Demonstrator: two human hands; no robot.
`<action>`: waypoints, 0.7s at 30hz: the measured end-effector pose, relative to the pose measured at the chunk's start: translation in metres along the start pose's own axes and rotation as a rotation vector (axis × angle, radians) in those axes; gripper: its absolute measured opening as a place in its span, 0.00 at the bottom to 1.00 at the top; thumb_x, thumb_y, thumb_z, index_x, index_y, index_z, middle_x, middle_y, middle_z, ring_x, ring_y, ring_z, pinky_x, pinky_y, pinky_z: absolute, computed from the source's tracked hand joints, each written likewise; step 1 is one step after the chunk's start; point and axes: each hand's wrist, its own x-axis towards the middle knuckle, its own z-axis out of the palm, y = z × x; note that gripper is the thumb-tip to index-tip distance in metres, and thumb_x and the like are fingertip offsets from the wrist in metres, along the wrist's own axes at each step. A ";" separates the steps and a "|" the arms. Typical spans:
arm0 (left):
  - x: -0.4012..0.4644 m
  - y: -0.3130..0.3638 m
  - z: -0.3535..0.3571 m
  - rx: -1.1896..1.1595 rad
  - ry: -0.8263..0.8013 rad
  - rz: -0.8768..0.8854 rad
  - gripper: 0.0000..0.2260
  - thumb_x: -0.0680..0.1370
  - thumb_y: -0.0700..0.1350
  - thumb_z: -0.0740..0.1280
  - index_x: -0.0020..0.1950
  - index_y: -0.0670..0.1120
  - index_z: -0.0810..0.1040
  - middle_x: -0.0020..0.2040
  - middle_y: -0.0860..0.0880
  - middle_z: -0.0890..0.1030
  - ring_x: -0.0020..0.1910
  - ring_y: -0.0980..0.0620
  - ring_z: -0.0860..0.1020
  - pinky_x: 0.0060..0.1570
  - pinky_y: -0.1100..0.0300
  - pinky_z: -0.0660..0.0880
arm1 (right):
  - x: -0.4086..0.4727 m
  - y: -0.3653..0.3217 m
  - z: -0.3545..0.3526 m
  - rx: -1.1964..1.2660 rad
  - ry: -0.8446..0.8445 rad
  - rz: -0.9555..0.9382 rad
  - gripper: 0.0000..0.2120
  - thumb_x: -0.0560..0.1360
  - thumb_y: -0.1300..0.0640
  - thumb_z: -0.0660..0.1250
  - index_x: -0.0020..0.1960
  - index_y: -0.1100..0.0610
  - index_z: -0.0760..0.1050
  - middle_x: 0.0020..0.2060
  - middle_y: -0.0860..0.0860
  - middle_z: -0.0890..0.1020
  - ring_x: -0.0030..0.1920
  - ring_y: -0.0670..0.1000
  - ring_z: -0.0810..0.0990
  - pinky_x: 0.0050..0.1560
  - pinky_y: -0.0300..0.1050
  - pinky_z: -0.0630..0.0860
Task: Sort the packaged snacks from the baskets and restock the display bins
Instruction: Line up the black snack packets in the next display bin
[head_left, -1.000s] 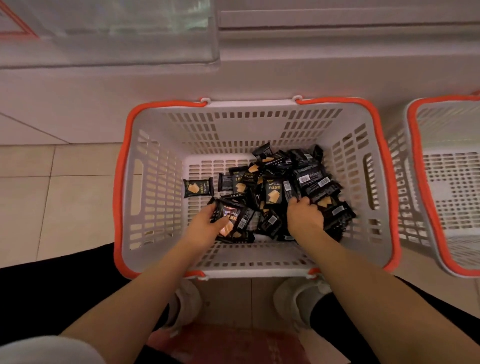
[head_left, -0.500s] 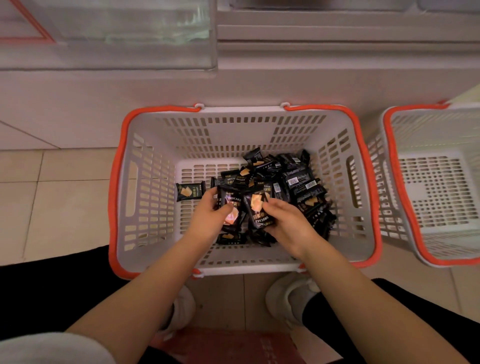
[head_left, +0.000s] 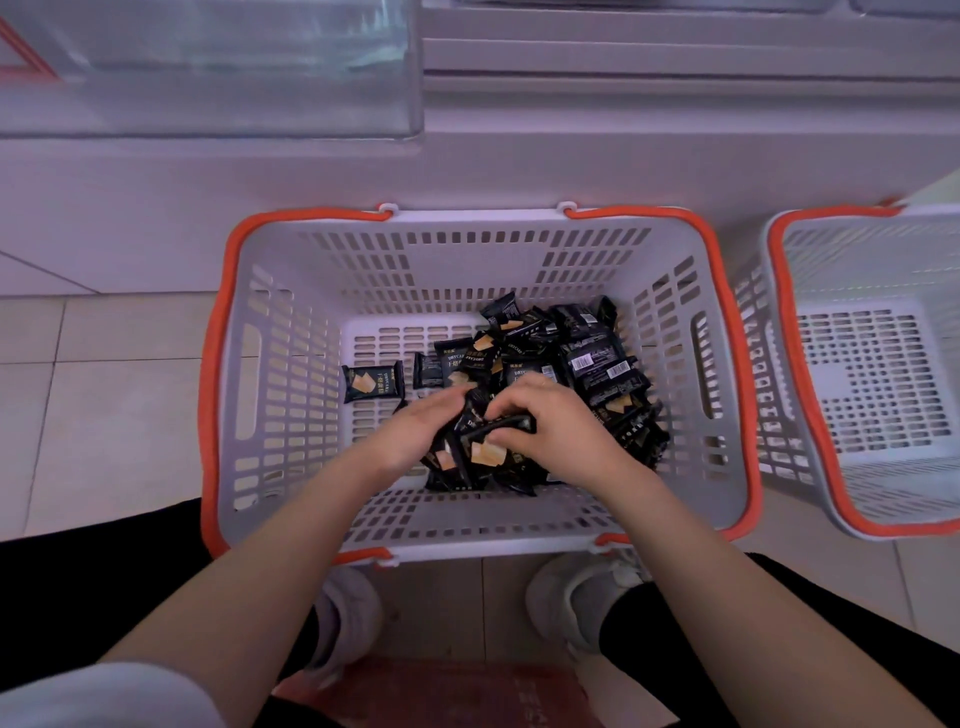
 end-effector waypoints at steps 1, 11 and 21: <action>0.002 -0.002 0.002 0.016 -0.028 -0.016 0.17 0.79 0.57 0.54 0.68 0.58 0.67 0.66 0.57 0.69 0.66 0.58 0.66 0.66 0.62 0.60 | 0.003 0.000 0.002 -0.010 0.012 0.000 0.10 0.70 0.57 0.73 0.50 0.56 0.78 0.45 0.47 0.73 0.47 0.44 0.73 0.46 0.27 0.65; 0.025 -0.016 0.012 0.112 -0.116 -0.134 0.21 0.76 0.51 0.66 0.67 0.48 0.70 0.60 0.51 0.78 0.60 0.51 0.76 0.58 0.62 0.73 | -0.006 0.071 -0.026 -0.427 0.044 0.241 0.15 0.78 0.49 0.60 0.59 0.58 0.72 0.55 0.55 0.77 0.55 0.55 0.74 0.52 0.47 0.71; 0.026 -0.021 0.008 0.033 0.188 -0.287 0.18 0.74 0.52 0.69 0.61 0.46 0.74 0.52 0.49 0.79 0.49 0.51 0.77 0.45 0.57 0.73 | -0.022 0.113 -0.055 -1.095 -0.446 0.083 0.22 0.76 0.62 0.61 0.70 0.52 0.65 0.69 0.54 0.66 0.66 0.56 0.66 0.64 0.52 0.67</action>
